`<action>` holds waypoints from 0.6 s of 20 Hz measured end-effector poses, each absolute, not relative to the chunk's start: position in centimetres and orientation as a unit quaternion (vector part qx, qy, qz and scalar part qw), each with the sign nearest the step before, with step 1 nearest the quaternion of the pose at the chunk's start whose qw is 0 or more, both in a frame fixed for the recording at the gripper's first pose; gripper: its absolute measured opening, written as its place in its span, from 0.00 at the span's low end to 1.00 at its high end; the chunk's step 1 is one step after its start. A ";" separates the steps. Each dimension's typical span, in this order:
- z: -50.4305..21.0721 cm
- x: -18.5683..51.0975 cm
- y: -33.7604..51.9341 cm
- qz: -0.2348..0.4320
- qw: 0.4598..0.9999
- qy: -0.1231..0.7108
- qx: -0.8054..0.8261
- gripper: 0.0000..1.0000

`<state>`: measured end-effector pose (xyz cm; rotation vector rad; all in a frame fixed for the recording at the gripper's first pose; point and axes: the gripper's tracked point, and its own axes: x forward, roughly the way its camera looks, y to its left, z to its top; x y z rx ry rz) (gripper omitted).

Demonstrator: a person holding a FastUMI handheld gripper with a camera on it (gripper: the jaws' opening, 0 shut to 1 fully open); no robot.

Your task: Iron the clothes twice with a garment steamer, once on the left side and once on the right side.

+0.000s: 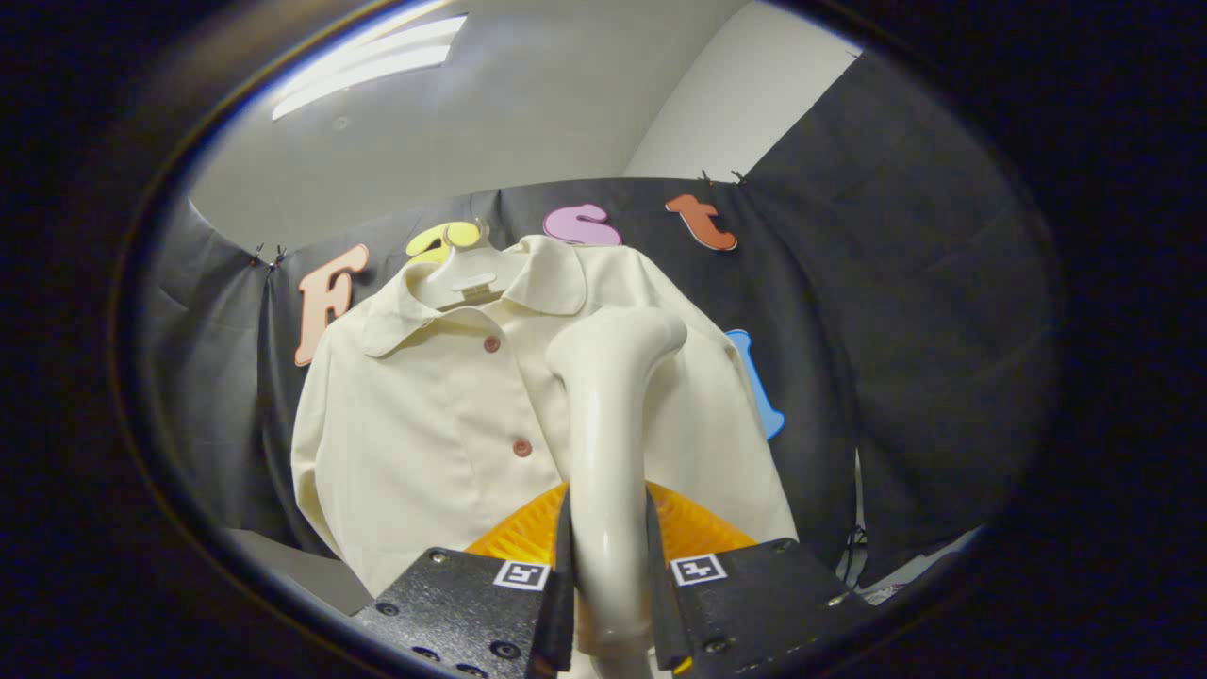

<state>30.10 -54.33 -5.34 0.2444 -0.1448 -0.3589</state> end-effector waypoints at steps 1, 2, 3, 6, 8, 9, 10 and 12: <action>-5.7 29.9 -54.3 -0.178 0.973 -0.069 0.125 0.32; -6.2 29.6 -54.1 -0.177 0.974 -0.065 0.128 0.32; -6.8 29.5 -54.0 -0.177 0.974 -0.060 0.129 0.32; -8.6 28.7 -54.0 -0.179 0.973 -0.050 0.139 0.32; -9.9 28.2 -54.1 -0.182 0.971 -0.042 0.148 0.32; -10.6 28.0 -54.2 -0.184 0.970 -0.039 0.154 0.32; -11.2 27.7 -54.3 -0.186 0.969 -0.035 0.159 0.32; -12.7 27.1 -54.4 -0.193 0.966 -0.025 0.169 0.33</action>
